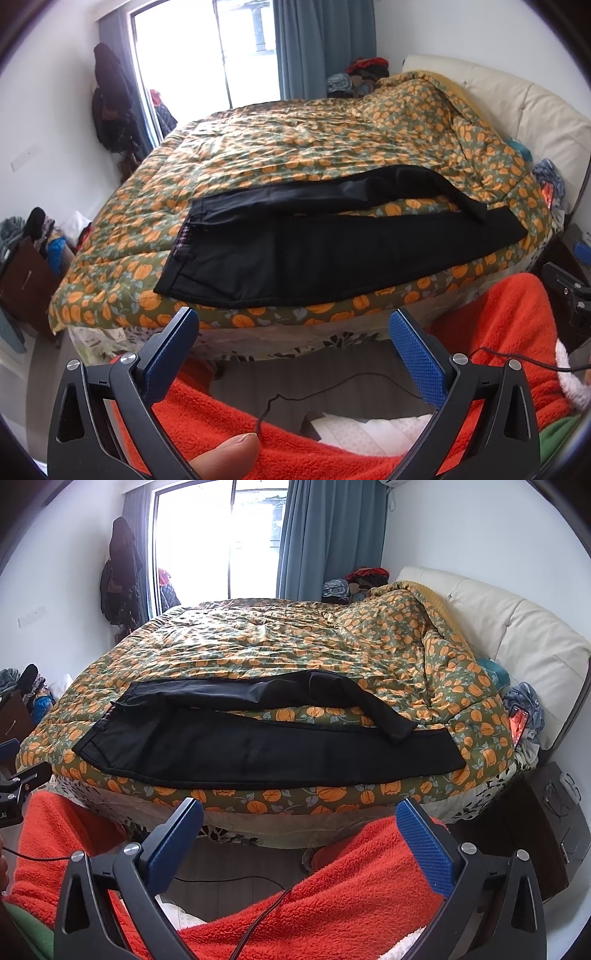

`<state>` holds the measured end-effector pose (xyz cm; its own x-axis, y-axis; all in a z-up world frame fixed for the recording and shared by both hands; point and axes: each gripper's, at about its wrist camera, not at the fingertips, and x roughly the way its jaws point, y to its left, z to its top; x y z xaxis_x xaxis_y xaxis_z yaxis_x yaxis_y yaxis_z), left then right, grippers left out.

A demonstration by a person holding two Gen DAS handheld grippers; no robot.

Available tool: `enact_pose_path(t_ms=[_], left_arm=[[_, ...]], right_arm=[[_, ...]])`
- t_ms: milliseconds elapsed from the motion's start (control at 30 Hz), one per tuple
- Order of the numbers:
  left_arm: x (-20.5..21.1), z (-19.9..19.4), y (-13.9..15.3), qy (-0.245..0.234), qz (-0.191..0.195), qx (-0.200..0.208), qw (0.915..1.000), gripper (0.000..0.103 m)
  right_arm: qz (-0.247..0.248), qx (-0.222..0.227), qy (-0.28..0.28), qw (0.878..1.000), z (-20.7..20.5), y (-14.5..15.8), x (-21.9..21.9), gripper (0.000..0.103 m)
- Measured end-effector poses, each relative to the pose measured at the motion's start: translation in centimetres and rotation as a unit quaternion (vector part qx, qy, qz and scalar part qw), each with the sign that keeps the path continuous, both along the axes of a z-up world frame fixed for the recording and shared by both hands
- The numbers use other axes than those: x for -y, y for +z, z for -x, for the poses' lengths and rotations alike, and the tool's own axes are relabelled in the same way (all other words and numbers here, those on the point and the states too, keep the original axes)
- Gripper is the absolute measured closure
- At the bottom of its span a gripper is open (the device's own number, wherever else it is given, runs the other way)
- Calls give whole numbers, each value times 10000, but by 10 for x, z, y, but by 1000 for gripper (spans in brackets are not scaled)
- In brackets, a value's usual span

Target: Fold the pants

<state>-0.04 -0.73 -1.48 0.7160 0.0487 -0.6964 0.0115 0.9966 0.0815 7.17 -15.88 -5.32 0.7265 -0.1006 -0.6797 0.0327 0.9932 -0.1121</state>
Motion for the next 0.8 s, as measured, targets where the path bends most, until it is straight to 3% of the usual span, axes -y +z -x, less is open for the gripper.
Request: enact_pose_path(t_ms=[800], left_arm=[[2, -1, 0, -51, -26, -10, 10000, 0]], right_arm=[[-22, -57, -6, 10000, -2, -1, -2, 0]])
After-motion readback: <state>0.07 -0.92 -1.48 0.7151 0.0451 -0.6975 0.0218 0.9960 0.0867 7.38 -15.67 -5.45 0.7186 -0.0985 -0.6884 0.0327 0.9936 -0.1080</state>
